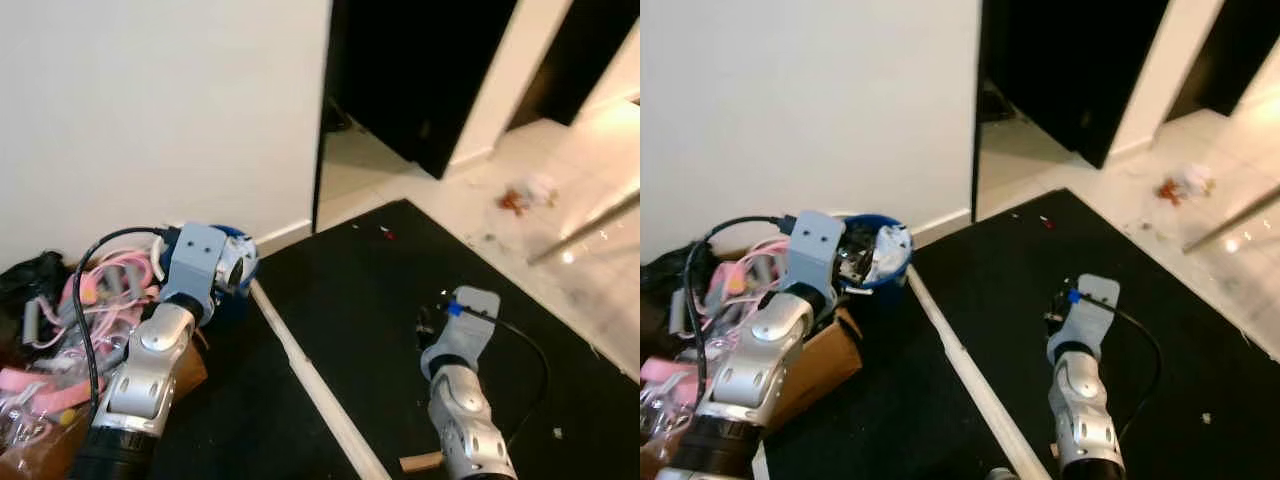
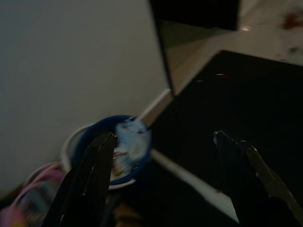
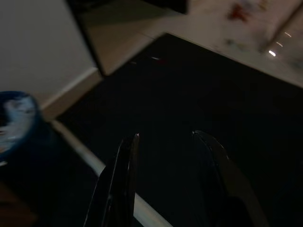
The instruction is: Picking trash to rubbish bin
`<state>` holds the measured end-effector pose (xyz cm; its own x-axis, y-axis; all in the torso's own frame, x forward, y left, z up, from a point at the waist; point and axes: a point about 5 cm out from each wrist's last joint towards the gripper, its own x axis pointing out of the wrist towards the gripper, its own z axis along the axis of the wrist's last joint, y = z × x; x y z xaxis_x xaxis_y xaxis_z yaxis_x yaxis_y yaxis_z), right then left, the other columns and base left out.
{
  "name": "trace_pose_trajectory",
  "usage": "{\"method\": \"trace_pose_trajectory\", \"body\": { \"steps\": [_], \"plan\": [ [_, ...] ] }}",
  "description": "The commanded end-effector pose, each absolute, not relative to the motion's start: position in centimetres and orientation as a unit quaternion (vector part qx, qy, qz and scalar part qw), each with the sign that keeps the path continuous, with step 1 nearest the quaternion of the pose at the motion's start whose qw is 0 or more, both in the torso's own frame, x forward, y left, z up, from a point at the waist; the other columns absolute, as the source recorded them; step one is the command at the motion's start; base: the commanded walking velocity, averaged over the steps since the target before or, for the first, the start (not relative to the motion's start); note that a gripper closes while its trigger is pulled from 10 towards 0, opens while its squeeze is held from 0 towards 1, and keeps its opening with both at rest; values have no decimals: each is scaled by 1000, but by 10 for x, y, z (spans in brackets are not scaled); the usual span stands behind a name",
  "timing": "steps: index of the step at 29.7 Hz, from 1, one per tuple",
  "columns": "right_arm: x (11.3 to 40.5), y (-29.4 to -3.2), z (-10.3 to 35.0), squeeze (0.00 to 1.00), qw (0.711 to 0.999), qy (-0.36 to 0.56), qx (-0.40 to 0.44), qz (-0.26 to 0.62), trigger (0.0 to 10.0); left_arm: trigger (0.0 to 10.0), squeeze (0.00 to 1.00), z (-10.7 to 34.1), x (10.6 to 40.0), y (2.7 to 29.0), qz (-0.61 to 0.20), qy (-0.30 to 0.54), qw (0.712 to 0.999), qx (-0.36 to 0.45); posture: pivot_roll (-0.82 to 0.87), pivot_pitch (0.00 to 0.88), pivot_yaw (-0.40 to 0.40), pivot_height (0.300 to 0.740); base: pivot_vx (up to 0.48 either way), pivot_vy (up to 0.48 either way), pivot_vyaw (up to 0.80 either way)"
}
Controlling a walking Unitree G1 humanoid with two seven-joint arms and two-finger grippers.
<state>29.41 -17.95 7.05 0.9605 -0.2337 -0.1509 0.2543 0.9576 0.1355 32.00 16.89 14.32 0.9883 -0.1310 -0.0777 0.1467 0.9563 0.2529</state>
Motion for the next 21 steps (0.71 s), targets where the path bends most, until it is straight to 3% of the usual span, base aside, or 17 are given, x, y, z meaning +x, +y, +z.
{"method": "trace_pose_trajectory", "body": {
  "steps": [1, 21],
  "plan": [
    [292, -183, 68, 0, 986, 72, 76, -130, 10000, 10000, 0, 141, 319, 169, -69, 34, 989, 129, -16, 133, 42, 740, 0, 0, -800],
    [291, -184, 68, 0, 985, 75, 80, -135, 10000, 10000, 0, 142, 319, 170, -63, 28, 990, 124, -12, 122, 29, 740, 0, 0, -800]
  ]
}}
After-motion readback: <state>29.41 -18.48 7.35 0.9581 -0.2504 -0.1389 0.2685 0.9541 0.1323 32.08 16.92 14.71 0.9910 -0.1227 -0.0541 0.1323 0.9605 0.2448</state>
